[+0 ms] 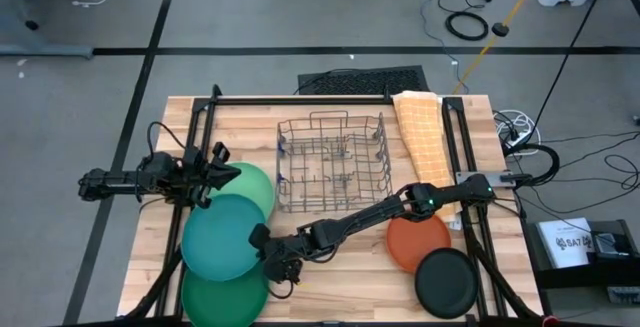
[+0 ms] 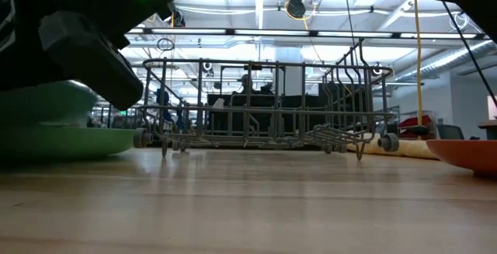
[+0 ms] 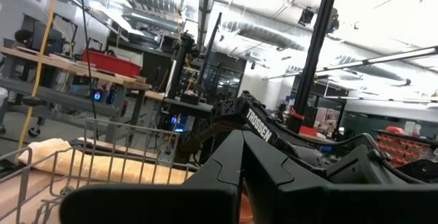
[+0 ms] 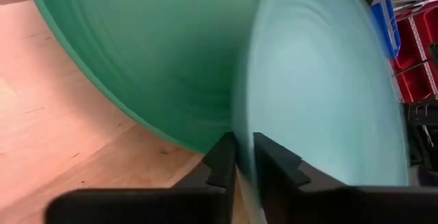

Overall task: Sort dishes
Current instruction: Put the blue plate into the dishwasher rack

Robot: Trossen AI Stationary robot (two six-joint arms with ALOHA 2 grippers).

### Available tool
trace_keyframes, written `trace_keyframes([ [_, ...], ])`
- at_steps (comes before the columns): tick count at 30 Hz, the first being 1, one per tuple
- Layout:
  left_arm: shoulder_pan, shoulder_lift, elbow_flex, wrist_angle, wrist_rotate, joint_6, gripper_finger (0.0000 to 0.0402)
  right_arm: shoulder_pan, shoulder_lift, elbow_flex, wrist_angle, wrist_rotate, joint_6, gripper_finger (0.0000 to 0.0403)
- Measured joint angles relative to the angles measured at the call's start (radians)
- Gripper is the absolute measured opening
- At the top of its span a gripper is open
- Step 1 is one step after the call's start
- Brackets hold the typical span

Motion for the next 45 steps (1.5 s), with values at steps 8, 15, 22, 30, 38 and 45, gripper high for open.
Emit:
trace_keyframes([
  [8, 0.0, 0.0, 0.0, 0.0, 0.0, 0.0, 0.0015, 0.007, -0.001, -0.001, -0.001, 0.004, -0.023, 0.0005],
  [15, 0.0, 0.0, 0.0, 0.19, 0.003, -0.001, 0.0015, 0.028, -0.004, -0.001, -0.001, 0.038, -0.048, 0.0004],
  [22, 0.0, 0.001, 0.042, 0.484, 0.071, -0.001, 0.0015, 0.05, -0.023, 0.08, -0.011, 0.124, -0.088, 0.0002],
  [30, 0.0, 0.046, 0.199, 0.35, 0.074, 0.0, 0.0015, 0.046, -0.1, 0.087, -0.089, 0.208, -0.052, 0.0001],
  [38, 0.0, 0.159, 0.384, 0.195, 0.083, 0.089, 0.0015, 0.025, -0.204, 0.087, -0.204, 0.332, 0.007, 0.0],
  [45, 0.0, 0.28, 0.497, 0.196, 0.083, 0.14, 0.0029, -0.032, -0.303, 0.087, -0.422, 0.347, 0.197, 0.0],
])
